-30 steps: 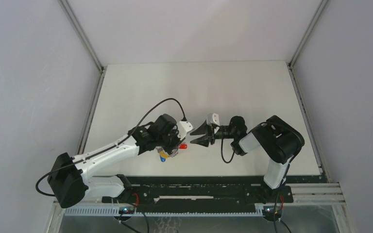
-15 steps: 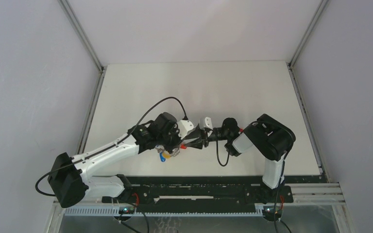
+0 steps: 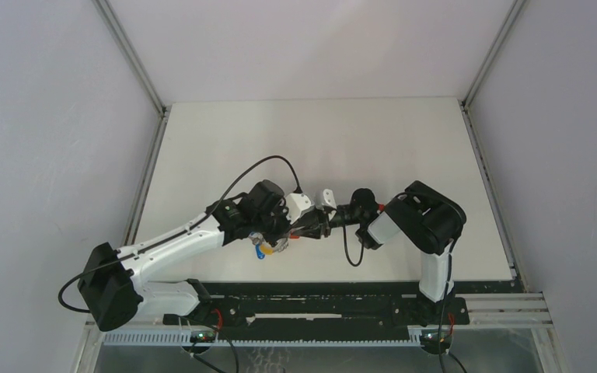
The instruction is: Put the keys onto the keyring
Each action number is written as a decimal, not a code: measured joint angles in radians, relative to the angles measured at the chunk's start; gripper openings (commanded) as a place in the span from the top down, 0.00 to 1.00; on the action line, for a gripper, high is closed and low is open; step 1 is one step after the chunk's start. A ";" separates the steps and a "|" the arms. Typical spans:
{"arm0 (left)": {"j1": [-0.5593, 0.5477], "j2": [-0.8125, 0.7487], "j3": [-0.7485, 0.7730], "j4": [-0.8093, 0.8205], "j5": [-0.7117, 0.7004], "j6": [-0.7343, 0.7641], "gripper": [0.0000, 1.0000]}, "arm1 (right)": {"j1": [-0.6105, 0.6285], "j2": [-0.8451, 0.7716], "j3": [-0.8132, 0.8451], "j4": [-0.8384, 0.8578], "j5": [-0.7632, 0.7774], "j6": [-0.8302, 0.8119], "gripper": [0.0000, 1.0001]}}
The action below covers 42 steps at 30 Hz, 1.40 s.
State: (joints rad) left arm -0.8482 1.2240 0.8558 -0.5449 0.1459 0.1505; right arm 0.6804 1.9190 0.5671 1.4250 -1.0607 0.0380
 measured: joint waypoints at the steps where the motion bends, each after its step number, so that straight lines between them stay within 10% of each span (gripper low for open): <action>1: 0.000 0.000 0.000 0.000 0.000 0.000 1.00 | 0.002 0.003 0.002 0.000 -0.005 0.000 0.77; 30: -0.001 0.003 -0.002 0.020 0.009 -0.013 0.93 | -0.008 0.021 0.023 0.001 -0.073 0.013 1.00; 42: -0.005 -0.261 -0.310 0.418 -0.120 -0.179 0.75 | -0.039 0.001 0.003 0.015 -0.046 0.038 1.00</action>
State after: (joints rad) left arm -0.8532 0.9634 0.5457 -0.1265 0.0257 -0.0280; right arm 0.6418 1.9198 0.5697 1.4403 -1.1069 0.0761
